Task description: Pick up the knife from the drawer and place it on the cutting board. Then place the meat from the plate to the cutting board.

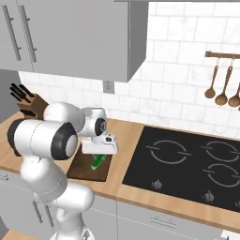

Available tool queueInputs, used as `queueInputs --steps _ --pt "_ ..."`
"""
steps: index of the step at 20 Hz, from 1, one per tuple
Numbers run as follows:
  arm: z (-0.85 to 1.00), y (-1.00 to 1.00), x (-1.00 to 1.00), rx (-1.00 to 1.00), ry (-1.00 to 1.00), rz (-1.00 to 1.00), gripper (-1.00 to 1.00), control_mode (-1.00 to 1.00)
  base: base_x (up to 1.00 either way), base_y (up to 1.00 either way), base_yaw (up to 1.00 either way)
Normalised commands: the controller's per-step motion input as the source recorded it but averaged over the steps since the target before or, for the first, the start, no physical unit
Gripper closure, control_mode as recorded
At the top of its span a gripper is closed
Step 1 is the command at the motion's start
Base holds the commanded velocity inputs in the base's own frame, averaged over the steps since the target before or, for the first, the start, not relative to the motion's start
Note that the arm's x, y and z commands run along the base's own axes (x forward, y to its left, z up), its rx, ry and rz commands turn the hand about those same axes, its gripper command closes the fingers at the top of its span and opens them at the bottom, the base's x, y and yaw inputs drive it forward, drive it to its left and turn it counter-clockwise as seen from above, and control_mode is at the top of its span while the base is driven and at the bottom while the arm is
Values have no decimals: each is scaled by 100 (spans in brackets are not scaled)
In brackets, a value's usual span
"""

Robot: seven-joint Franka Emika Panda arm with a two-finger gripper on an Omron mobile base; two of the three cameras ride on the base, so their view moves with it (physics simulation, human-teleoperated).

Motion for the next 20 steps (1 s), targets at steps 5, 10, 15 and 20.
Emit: queueInputs --steps 5,10,15,20 --pt "-23 0 -1 0 4 0 -100 -100 0 0 0" --pt "-11 0 -23 0 7 0 -100 -100 0 0 0" --pt "7 0 -38 0 -1 0 -100 -100 0 0 0" --pt "53 21 -39 0 -14 0 -100 -100 0 0 0"
